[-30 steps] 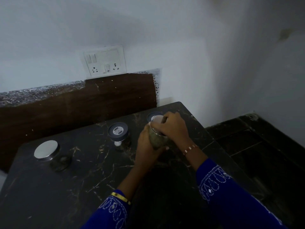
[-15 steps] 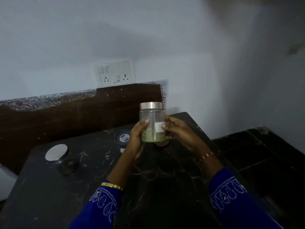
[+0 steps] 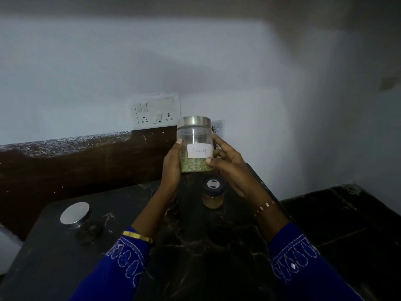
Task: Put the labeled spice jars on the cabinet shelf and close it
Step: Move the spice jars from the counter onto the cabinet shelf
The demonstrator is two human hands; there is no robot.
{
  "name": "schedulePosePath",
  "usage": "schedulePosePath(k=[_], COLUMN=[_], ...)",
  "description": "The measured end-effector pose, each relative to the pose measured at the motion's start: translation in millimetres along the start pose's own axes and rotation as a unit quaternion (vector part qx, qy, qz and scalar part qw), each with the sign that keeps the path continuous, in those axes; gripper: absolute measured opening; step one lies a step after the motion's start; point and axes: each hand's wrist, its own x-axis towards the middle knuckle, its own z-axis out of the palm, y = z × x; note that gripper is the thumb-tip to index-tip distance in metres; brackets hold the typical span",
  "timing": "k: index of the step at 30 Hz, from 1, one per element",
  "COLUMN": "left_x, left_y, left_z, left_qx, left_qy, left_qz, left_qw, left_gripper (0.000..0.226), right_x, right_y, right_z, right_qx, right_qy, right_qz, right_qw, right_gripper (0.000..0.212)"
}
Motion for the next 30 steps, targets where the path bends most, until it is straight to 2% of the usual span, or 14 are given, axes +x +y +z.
schedulePosePath(k=[4, 6, 9, 14, 19, 24, 28, 30], left_x=[19.5, 34.0, 61.0, 102.3, 137.3, 167.9, 200.2, 210.3], left_y=[41.8, 69.2, 120.5, 216.3, 297.5, 340.3, 341.9, 338.0], left_z=[8.8, 14.6, 23.8, 43.1, 61.9, 73.6, 73.7, 72.9], left_qx=[0.058, 0.071, 0.104, 0.18, 0.225, 0.305, 0.319, 0.34], left_qy=[0.022, 0.057, 0.086, 0.103, 0.103, 0.131, 0.105, 0.117], left_qz=[0.104, 0.145, 0.204, 0.34, 0.431, 0.438, 0.38, 0.364], left_qw=[0.993, 0.985, 0.97, 0.917, 0.868, 0.835, 0.862, 0.859], left_gripper=[0.027, 0.021, 0.028, 0.031, 0.037, 0.034, 0.04, 0.042], right_x=[22.1, 36.7, 61.5, 102.5, 139.5, 180.7, 208.5, 220.3], right_y=[-38.0, -64.0, -113.3, -202.9, -279.9, -326.1, -334.0, -334.7], right_z=[6.6, 9.2, 11.5, 12.3, 8.9, 2.2, -2.7, -4.2], right_qx=[-0.006, -0.013, -0.033, -0.039, -0.078, -0.16, -0.221, -0.257], right_qy=[0.014, 0.027, 0.039, 0.068, 0.111, 0.136, 0.124, 0.12], right_qz=[-0.045, -0.075, -0.142, -0.263, -0.363, -0.393, -0.378, -0.366], right_qw=[0.999, 0.997, 0.989, 0.962, 0.922, 0.895, 0.891, 0.886], right_gripper=[0.069, 0.07, 0.068, 0.069, 0.07, 0.071, 0.068, 0.067])
